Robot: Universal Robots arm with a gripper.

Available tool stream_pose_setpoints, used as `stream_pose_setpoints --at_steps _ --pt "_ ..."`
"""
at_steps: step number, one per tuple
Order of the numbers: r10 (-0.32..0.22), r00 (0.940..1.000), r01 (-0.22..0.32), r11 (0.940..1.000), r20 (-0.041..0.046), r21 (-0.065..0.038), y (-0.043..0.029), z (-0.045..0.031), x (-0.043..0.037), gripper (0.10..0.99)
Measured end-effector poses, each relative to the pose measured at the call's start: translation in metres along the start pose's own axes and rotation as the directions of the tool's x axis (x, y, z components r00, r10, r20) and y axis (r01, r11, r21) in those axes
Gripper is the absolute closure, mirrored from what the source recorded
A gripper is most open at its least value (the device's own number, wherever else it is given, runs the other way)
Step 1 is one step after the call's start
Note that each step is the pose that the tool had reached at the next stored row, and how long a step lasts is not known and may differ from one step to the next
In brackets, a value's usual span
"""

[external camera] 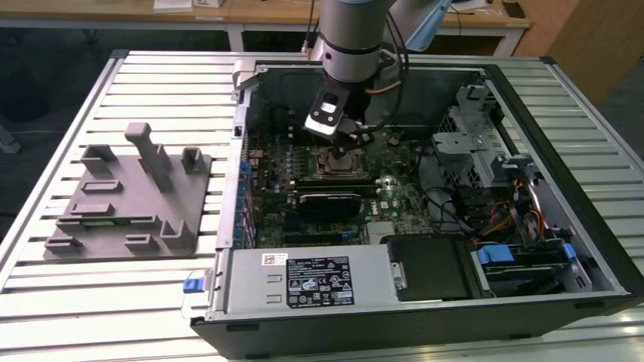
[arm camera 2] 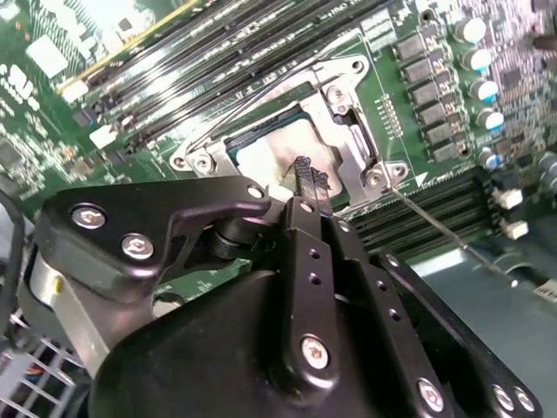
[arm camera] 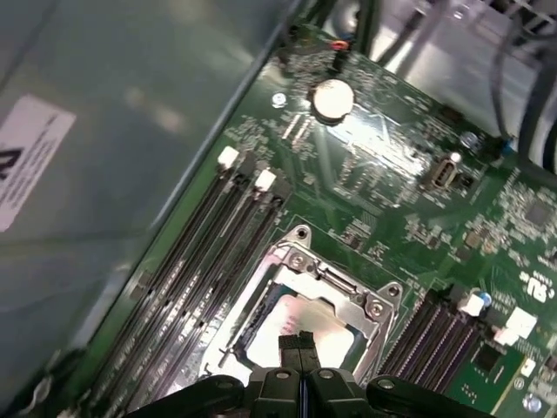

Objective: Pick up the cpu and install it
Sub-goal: 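Close the cpu cover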

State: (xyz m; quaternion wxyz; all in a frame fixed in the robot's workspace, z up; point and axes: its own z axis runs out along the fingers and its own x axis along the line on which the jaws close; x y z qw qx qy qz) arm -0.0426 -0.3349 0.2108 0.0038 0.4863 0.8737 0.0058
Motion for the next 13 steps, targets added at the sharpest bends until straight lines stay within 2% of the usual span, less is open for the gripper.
stream_pose_setpoints --at_steps 3,7,10,13 --pt "-0.056 0.9985 0.056 0.9985 -0.0002 0.0 0.0 0.0 0.0 0.98" --pt "-0.127 0.9919 0.127 0.9919 -0.0003 0.001 0.0 0.0 0.0 0.98" --pt "-0.182 0.9834 0.182 0.9834 -0.0004 0.001 0.0 0.0 0.0 0.98" --pt "-0.234 0.9721 0.234 0.9721 -0.0004 0.002 0.0 0.0 0.0 0.98"
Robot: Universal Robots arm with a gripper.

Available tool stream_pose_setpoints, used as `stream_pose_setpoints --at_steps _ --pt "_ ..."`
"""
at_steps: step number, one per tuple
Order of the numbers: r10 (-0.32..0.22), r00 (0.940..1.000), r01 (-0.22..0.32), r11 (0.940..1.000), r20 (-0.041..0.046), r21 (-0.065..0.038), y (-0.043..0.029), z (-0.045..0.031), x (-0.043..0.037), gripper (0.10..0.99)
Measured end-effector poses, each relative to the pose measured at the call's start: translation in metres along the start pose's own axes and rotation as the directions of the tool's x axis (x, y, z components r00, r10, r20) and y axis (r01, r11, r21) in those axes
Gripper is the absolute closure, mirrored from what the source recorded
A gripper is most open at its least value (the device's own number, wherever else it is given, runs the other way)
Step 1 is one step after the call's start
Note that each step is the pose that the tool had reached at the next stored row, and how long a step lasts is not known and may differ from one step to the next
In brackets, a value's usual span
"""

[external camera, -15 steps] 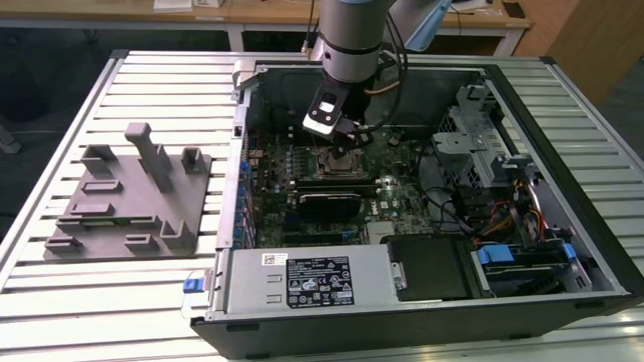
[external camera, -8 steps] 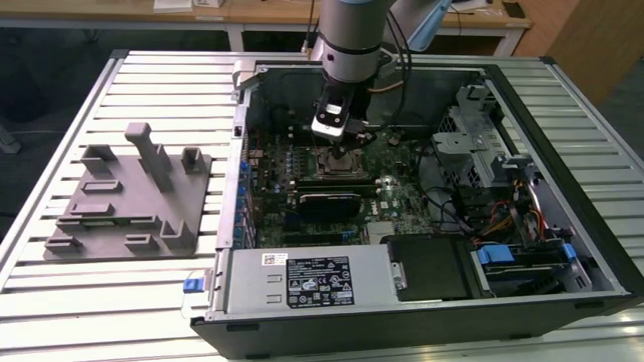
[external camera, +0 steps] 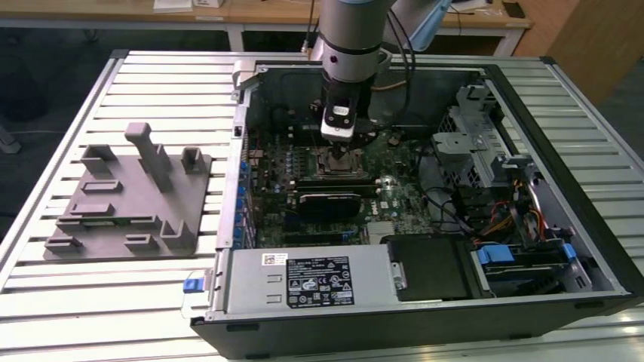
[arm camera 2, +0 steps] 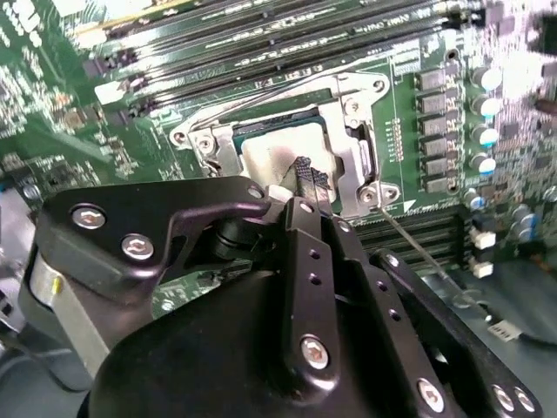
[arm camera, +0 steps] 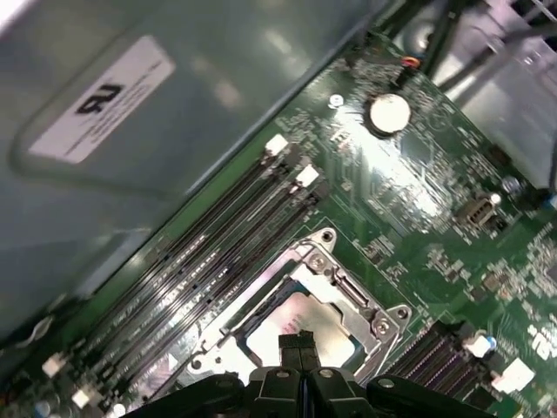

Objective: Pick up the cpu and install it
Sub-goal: 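Close the cpu cover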

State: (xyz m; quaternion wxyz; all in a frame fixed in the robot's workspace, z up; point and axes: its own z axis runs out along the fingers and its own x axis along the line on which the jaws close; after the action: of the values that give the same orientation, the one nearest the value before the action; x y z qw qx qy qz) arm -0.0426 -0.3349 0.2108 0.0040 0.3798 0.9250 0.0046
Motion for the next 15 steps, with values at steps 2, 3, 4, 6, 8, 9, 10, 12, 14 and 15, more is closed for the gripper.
stream_pose_setpoints --at_steps 2,3,4,6,8,9,10,12,14,15 --pt "-0.036 0.9993 0.036 0.9993 -0.0001 0.0 0.0 0.0 0.0 0.98" --pt "-0.054 0.9985 0.054 0.9985 -0.0001 0.0 0.0 0.0 0.0 0.98" --pt "-0.072 0.9974 0.072 0.9974 -0.0002 0.0 0.0 0.0 0.0 0.98" --pt "-0.109 0.994 0.109 0.994 -0.0003 0.001 0.0 0.0 0.0 0.98" --pt "-0.145 0.9894 0.145 0.9894 -0.0004 0.001 0.0 0.0 0.0 0.98" --pt "-0.163 0.9867 0.163 0.9867 -0.0005 0.001 0.0 0.0 0.0 0.98" --pt "-0.18 0.9836 0.18 0.9836 -0.0006 0.001 0.0 0.0 0.0 0.98" --pt "-0.217 0.9761 0.217 0.9761 -0.0007 0.001 0.0 0.0 0.0 0.98" --pt "-0.252 0.9677 0.252 0.9677 -0.0009 0.001 0.0 0.0 0.0 0.98" --pt "-0.27 0.963 0.27 0.963 -0.001 0.001 0.0 0.0001 0.0 0.98"
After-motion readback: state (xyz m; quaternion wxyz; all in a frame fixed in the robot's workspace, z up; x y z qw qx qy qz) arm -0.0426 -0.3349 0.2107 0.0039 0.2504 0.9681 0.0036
